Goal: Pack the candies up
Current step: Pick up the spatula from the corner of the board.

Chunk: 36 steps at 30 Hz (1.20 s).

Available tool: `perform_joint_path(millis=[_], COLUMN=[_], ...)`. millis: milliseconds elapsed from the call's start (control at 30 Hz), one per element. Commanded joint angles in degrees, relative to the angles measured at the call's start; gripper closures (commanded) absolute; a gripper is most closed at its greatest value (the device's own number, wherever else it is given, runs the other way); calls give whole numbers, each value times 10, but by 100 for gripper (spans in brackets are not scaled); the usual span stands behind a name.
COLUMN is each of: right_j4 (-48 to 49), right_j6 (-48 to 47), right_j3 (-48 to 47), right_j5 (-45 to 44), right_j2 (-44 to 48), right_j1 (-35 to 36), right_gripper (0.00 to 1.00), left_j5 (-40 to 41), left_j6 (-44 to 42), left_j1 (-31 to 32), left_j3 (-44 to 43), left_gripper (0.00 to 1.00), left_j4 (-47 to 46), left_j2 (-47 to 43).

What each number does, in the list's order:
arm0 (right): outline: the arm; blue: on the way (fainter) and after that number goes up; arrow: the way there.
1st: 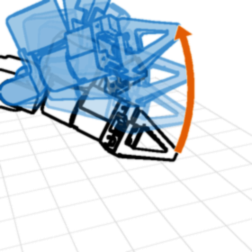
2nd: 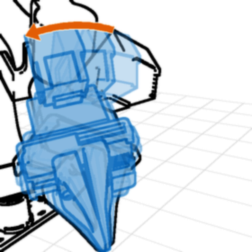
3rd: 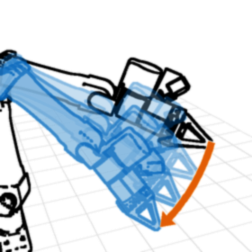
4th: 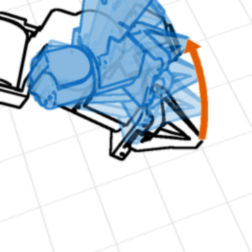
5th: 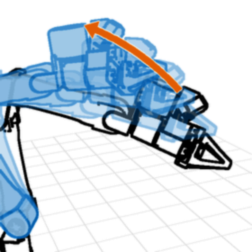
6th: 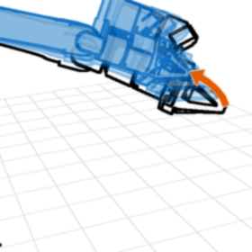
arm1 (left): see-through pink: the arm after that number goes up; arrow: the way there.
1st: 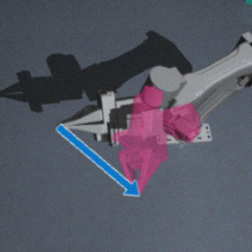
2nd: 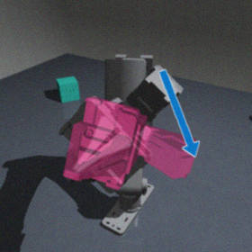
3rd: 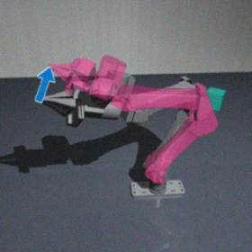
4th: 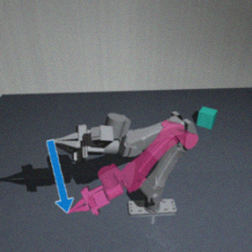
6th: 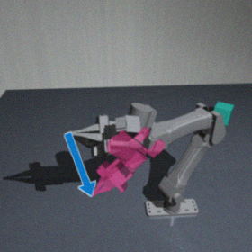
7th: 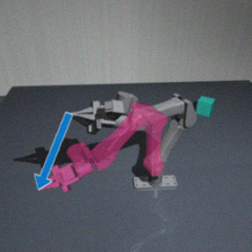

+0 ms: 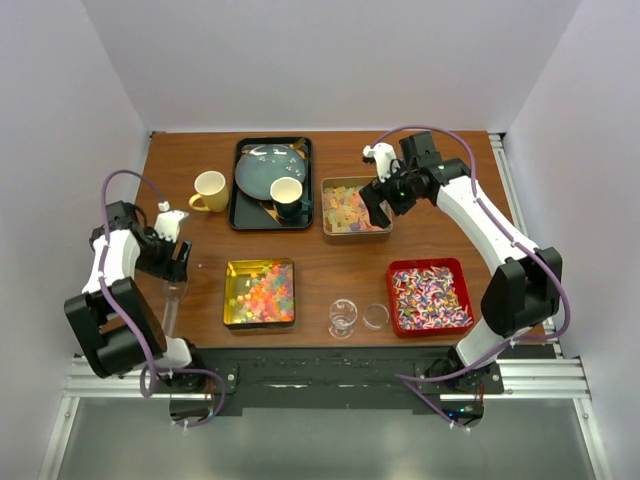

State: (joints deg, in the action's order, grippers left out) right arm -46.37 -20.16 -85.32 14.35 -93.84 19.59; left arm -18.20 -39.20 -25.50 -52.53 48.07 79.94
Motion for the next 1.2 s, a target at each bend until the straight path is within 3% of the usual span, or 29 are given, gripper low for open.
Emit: perform_joint_path(millis=[0, 467, 667, 767, 833, 867, 1167], right_j4=[-7, 7, 13, 17, 21, 24, 36], right_j6=[5, 3, -1, 1, 6, 7, 8], right_j3=[-35, -41, -30, -26, -25, -23, -2], right_j5=[-18, -25, -30, -24, -20, -20, -18], right_j2=[2, -11, -5, -5, -7, -7, 15], right_j1=[4, 4, 4, 4, 4, 4, 4], right_gripper=[1, 1, 1, 1, 1, 1, 1], left_j5=[67, 99, 107, 105, 113, 115, 122], left_j6=[97, 127, 135, 137, 141, 142, 158], left_j1=[4, 33, 33, 33, 33, 33, 34], left_j3=[-6, 28, 26, 22, 23, 24, 12], left_gripper=[25, 32, 55, 60, 53, 45, 31], left_j4=[-33, -73, -75, -65, -62, -60, -70], left_j2=[44, 94, 105, 109, 125, 131, 144])
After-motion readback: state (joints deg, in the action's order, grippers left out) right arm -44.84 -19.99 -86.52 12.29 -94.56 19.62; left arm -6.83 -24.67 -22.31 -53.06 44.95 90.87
